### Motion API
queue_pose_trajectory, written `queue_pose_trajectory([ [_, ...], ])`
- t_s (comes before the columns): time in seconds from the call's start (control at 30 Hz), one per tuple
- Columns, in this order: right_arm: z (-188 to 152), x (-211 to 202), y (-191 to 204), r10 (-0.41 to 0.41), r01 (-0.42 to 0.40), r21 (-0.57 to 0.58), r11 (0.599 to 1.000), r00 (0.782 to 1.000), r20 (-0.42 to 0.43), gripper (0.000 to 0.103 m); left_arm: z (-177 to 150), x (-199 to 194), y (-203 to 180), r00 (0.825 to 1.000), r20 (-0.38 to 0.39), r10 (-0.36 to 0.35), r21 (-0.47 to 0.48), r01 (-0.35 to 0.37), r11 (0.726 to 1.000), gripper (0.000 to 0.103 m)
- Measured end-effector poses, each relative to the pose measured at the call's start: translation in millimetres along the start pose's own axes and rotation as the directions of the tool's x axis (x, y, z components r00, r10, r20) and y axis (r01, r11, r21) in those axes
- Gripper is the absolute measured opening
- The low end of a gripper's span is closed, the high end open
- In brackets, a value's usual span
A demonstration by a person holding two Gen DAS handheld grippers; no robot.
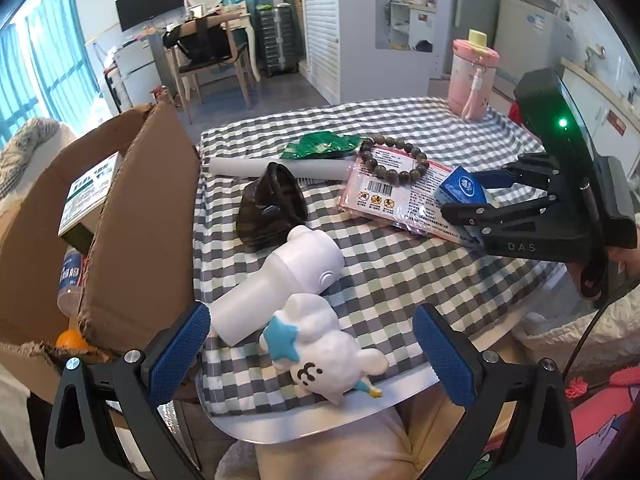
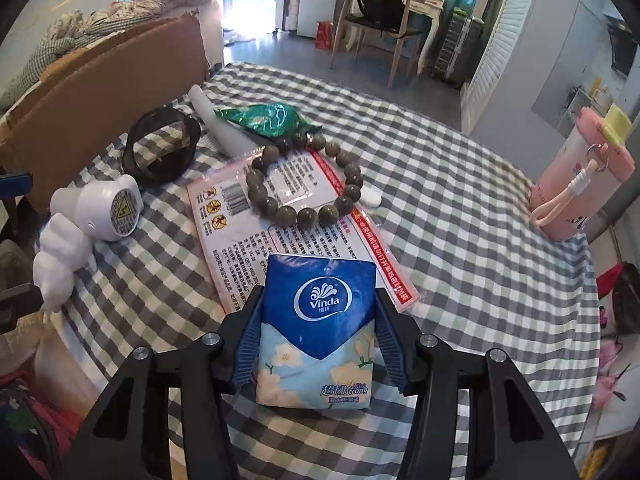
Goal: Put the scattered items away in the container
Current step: 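Grasp the blue Vinda tissue pack with the right gripper, then grasp the white plush toy with the left gripper while the right gripper carries the tissue pack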
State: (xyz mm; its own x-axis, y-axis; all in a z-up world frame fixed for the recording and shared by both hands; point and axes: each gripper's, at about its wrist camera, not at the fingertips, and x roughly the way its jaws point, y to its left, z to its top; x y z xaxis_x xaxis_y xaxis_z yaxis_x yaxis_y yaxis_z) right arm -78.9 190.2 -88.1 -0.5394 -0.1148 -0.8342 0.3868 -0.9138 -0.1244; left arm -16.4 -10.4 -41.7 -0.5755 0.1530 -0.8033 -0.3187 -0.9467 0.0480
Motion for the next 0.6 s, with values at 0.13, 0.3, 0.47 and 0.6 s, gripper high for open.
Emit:
queue_pose_trajectory([
  [0.13,0,-9,-3,0.003,-0.004,0.015,1.000,1.000,0.023,0.052,-6,-3,-2,1.000,-0.008,-0.021,-0.011,0.021,1.000,0.103],
  [0.3,0,-16,-5,-0.004,0.003,0.017,1.000,0.999,0.038,0.052,-14,11,-7,0.996,-0.062,-0.067,-0.035,0.065,0.997,0.103],
  [0.47,-4,-19,-6,0.000,-0.001,0.020,1.000,0.999,0.039,0.052,-14,39,1,0.992,-0.117,-0.055,-0.105,0.043,0.994,0.099],
  [0.6,-4,-21,-8,-0.003,0.002,0.025,1.000,0.999,0.044,0.052,-15,44,3,0.989,-0.142,-0.044,-0.111,0.028,0.993,0.059],
])
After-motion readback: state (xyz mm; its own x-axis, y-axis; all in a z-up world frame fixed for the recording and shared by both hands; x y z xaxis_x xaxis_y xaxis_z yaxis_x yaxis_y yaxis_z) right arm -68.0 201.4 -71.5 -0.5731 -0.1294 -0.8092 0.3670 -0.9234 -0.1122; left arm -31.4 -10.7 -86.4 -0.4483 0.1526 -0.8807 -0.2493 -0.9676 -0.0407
